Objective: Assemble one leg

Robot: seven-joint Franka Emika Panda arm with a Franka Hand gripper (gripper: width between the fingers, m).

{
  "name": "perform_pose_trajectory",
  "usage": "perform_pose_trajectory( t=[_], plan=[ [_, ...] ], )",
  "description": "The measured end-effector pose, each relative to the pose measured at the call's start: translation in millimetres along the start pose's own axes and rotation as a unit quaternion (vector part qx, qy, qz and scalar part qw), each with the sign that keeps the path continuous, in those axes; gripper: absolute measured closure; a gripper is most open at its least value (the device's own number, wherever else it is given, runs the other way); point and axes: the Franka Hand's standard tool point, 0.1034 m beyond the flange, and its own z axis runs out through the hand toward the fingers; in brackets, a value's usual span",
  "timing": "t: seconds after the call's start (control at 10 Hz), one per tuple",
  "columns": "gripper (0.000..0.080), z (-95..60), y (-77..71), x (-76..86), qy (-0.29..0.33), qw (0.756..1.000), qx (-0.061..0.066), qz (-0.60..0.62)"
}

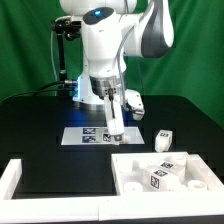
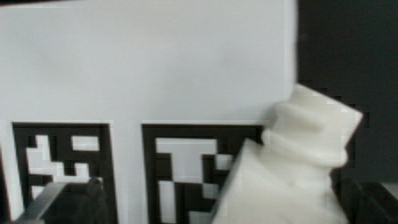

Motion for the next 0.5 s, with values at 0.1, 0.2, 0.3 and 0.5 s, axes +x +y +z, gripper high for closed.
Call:
perform_pose_trajectory(
  t=[0.1, 0.2, 0.3, 0.5],
  plan=[
    [0.0150, 2.4, 0.8, 1.9, 0.001, 1.000, -0.003, -0.005],
    [0.0150, 2.4, 0.7, 1.3, 0.001, 1.000, -0.003, -0.005],
    [0.0150, 2.7, 0.9, 1.5, 0.001, 1.000, -0.003, -0.005],
    [0.0282, 3.0, 1.2, 1.6, 0.001, 1.000, -0.004, -0.005]
  ],
)
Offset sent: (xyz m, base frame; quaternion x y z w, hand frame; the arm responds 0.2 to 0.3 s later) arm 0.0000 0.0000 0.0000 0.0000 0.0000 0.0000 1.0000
